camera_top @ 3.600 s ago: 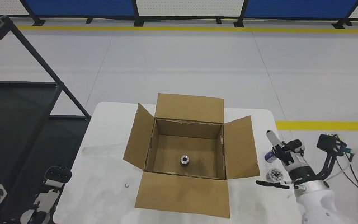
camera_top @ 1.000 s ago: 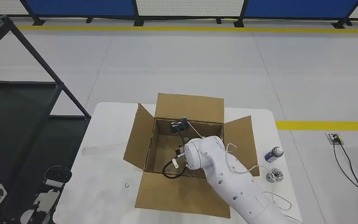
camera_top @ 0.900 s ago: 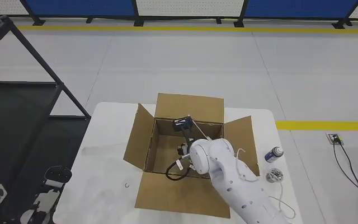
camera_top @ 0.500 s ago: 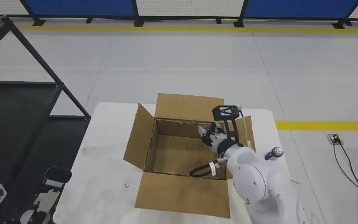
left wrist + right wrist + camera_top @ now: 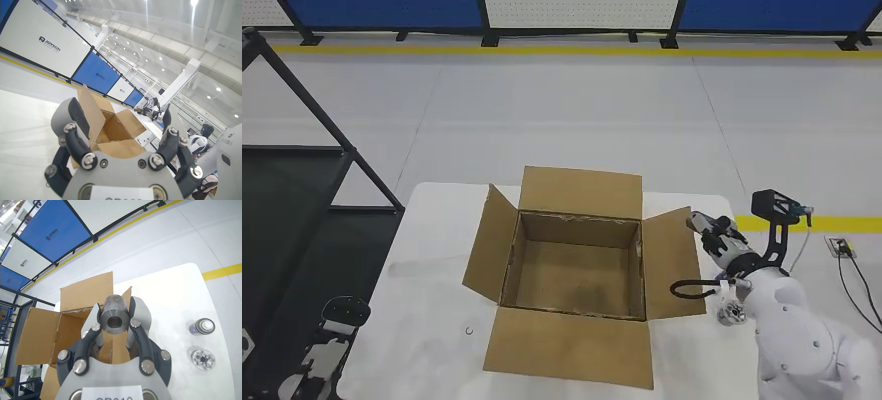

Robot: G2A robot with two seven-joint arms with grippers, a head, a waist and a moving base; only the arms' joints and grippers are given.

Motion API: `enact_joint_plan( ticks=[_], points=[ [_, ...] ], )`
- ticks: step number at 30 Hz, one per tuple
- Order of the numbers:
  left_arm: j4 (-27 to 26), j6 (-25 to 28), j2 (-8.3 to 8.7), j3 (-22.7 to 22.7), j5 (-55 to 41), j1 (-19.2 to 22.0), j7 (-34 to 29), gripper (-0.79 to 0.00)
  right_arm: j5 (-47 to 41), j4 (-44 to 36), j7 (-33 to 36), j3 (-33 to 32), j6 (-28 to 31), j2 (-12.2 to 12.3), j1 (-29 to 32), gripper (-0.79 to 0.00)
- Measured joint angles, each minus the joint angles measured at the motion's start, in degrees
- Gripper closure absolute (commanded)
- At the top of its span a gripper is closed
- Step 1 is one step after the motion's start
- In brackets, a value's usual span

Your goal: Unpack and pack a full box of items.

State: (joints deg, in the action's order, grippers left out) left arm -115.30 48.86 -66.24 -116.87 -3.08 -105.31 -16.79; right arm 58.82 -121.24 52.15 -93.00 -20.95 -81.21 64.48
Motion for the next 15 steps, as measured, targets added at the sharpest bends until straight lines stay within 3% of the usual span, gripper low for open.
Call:
enact_joint_plan(
  ticks=[8,15],
  points=[
    [0.0,0.0,0.0,0.0,0.0,0.0,0.0,-0.785,-2.6,3.4,6.3,-7.2,2.2,1.2,2.2,0.0],
    [0.0,0.0,0.0,0.0,0.0,0.0,0.0,-0.785,2.7,8.0,12.1,-8.5,3.7,2.3,2.5,0.0]
  ],
)
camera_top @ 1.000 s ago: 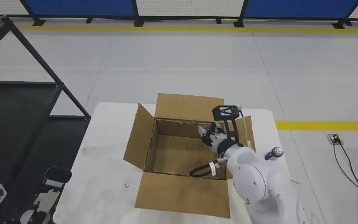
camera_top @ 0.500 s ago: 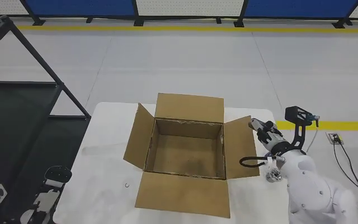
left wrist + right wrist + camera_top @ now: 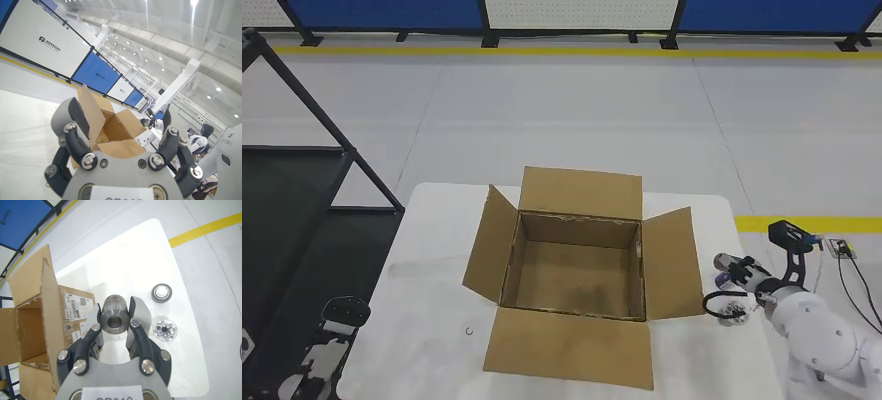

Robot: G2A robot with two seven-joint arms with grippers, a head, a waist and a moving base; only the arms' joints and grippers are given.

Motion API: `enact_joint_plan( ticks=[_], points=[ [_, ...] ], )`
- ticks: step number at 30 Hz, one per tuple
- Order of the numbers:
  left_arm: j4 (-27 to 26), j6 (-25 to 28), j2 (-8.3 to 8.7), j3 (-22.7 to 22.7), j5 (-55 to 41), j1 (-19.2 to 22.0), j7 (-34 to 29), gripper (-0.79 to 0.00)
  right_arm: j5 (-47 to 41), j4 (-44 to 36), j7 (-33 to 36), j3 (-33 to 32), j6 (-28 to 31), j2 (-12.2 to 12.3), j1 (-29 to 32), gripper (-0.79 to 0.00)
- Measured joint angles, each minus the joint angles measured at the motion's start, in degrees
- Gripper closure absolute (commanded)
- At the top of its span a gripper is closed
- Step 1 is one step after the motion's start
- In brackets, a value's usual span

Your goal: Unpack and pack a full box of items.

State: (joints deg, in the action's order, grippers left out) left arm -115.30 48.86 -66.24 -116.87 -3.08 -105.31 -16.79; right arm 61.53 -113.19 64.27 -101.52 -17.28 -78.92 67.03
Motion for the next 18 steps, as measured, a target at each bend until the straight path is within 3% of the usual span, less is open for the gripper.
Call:
enact_joint_plan(
  ticks=[10,18],
  points=[
    [0.0,0.0,0.0,0.0,0.0,0.0,0.0,-0.785,1.5,4.8,8.0,-0.6,6.0,1.4,0.9,0.0],
    [0.0,0.0,0.0,0.0,0.0,0.0,0.0,-0.785,1.6,4.9,7.6,-0.7,5.2,1.5,0.7,0.0]
  ],
)
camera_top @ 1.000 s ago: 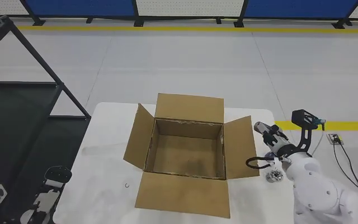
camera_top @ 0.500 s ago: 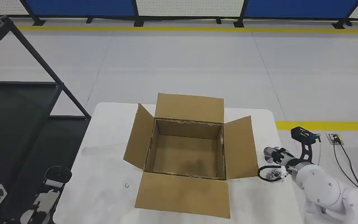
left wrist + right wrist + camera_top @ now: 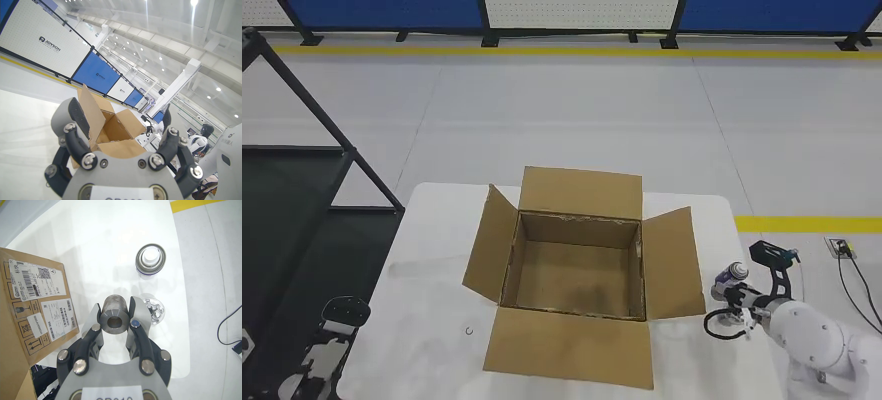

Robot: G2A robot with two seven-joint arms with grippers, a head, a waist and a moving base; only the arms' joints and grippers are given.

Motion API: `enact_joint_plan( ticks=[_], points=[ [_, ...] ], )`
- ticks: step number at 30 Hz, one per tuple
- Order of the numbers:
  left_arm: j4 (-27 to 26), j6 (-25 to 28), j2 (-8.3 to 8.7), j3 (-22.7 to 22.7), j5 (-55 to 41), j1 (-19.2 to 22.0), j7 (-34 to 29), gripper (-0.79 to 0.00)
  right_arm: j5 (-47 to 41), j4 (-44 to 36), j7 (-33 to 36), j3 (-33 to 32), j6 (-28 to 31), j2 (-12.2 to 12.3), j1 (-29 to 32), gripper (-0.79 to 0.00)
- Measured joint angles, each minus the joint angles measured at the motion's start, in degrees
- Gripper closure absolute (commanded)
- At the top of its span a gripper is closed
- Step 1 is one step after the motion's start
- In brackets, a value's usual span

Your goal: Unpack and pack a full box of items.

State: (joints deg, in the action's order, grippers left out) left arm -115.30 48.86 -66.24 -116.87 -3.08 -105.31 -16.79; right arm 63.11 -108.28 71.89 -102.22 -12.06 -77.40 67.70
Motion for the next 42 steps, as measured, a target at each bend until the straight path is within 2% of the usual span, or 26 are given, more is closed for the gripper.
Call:
enact_joint_plan(
  ticks=[5,13,15,20,26,35,42],
  points=[
    [0.0,0.0,0.0,0.0,0.0,0.0,0.0,-0.785,-0.5,-0.1,-1.0,0.4,1.2,0.0,0.8,0.0],
    [0.0,0.0,0.0,0.0,0.0,0.0,0.0,-0.785,1.4,-3.9,3.4,1.8,12.3,1.3,4.9,0.0],
    [0.0,0.0,0.0,0.0,0.0,0.0,0.0,-0.785,3.6,-4.5,3.7,2.8,13.2,1.5,6.0,0.0],
    [0.0,0.0,0.0,0.0,0.0,0.0,0.0,-0.785,9.6,-4.3,1.2,7.0,11.6,1.5,8.5,0.0],
    [0.0,0.0,0.0,0.0,0.0,0.0,0.0,-0.785,12.5,-3.0,-0.4,9.0,10.2,1.7,10.1,0.0],
    [0.0,0.0,0.0,0.0,0.0,0.0,0.0,-0.785,15.9,1.6,-1.5,10.9,6.4,1.7,8.1,0.0],
    [0.0,0.0,0.0,0.0,0.0,0.0,0.0,-0.785,17.1,3.9,-1.2,11.9,5.7,1.8,6.6,0.0]
  ],
)
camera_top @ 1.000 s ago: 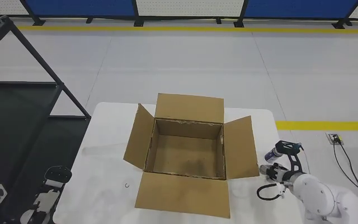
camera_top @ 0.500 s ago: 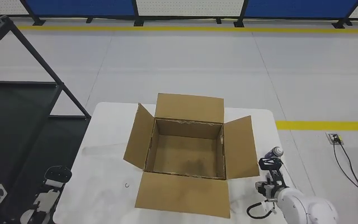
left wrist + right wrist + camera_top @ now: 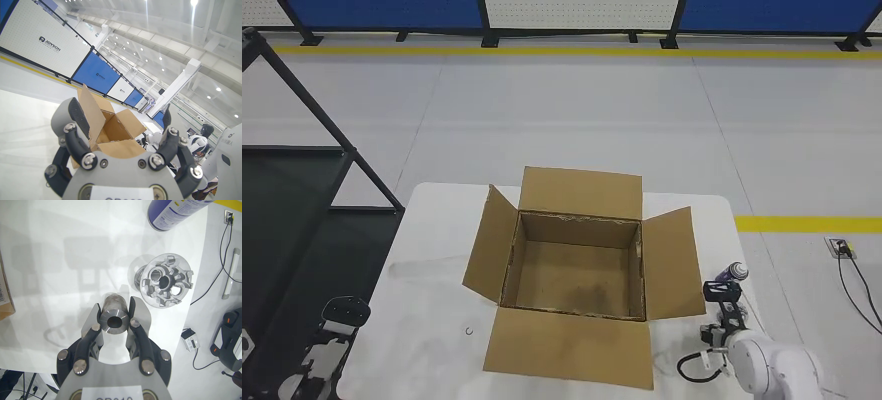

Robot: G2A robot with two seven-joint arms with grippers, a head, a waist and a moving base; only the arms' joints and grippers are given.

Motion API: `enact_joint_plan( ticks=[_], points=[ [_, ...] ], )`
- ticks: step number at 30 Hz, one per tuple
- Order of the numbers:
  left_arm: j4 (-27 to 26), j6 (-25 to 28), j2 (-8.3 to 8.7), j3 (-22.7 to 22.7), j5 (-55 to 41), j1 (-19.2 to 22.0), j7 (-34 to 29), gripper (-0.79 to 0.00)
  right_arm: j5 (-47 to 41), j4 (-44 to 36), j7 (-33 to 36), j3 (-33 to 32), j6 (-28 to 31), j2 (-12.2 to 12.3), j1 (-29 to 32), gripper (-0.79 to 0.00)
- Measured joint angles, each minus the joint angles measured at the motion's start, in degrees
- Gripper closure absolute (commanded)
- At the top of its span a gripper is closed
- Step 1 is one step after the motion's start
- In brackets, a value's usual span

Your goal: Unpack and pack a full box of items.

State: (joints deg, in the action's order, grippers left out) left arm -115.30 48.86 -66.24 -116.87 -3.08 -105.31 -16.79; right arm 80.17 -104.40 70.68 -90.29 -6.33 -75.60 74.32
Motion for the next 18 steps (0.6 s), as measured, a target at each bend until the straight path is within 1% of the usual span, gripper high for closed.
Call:
enact_joint_plan(
  ticks=[3,4,7,9,11,14,18],
  points=[
    [0.0,0.0,0.0,0.0,0.0,0.0,0.0,-0.785,0.9,0.3,0.2,0.7,-0.7,0.0,-0.3,0.0],
    [0.0,0.0,0.0,0.0,0.0,0.0,0.0,-0.785,1.0,0.5,0.3,0.9,-0.9,0.0,-0.4,-0.108],
    [0.0,0.0,0.0,0.0,0.0,0.0,0.0,-0.785,1.1,0.8,0.5,1.3,-1.2,0.0,-0.8,-0.308],
    [0.0,0.0,0.0,0.0,0.0,0.0,0.0,-0.785,1.1,0.8,0.6,1.5,-1.2,0.0,-1.0,-0.36],
    [0.0,0.0,0.0,0.0,0.0,0.0,0.0,-0.785,1.0,0.7,0.6,1.7,-1.1,0.0,-1.2,-0.391],
    [0.0,0.0,0.0,0.0,0.0,0.0,0.0,-0.785,0.6,0.3,0.5,1.6,-1.2,0.0,-1.2,-0.517],
    [0.0,0.0,0.0,0.0,0.0,0.0,0.0,-0.785,-0.9,-1.3,-0.3,0.7,-1.3,0.1,-0.5,-0.573]
  ],
)
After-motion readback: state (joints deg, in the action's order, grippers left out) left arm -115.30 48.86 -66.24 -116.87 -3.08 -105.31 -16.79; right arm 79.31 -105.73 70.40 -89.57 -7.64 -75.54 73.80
